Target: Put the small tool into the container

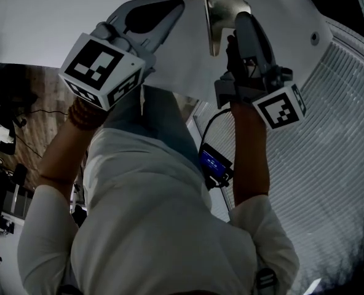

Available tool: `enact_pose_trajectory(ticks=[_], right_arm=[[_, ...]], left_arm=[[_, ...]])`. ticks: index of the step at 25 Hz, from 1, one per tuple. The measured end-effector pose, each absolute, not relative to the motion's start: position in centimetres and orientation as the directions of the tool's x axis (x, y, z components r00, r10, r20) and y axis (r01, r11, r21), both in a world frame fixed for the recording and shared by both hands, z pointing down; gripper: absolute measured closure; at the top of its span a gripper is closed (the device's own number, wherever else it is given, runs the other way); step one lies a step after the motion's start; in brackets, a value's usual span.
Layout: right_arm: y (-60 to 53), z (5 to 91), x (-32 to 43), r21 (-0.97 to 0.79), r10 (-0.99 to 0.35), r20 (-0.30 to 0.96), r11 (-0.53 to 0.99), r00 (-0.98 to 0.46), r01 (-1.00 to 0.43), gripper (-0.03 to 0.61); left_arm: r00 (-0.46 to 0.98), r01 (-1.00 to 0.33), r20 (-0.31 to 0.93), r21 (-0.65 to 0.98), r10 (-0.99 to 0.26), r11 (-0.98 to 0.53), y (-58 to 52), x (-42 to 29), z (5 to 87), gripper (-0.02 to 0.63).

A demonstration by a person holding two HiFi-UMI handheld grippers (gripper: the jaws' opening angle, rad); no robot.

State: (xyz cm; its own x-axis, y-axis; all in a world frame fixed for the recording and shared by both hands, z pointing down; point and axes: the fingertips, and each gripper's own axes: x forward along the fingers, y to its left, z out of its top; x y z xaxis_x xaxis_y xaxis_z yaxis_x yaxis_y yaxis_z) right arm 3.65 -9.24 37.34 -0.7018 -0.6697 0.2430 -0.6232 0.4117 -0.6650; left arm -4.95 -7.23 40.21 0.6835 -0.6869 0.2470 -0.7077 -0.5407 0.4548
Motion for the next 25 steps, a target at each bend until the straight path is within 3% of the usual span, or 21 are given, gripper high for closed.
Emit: enact_pose_trajectory(ticks=[17, 25], right_arm=[[-9.1, 34.2, -4.7, -0.461, -0.514, 0.288, 0.665, -0.808, -0.587, 0.563], [-10.7, 32.6, -9.4, -0.156, -0.435, 0.341, 0.848, -0.833, -0.507, 0.563]], left_arm=[[0.602, -0.752, 0.201, 0.47, -0.773, -0.462, -7.3, -11.5, 37.9, 0.611], [0.589, -0.753, 0.196, 0.486, -0.784, -0.444, -9.5, -14.1, 37.3, 0.611]])
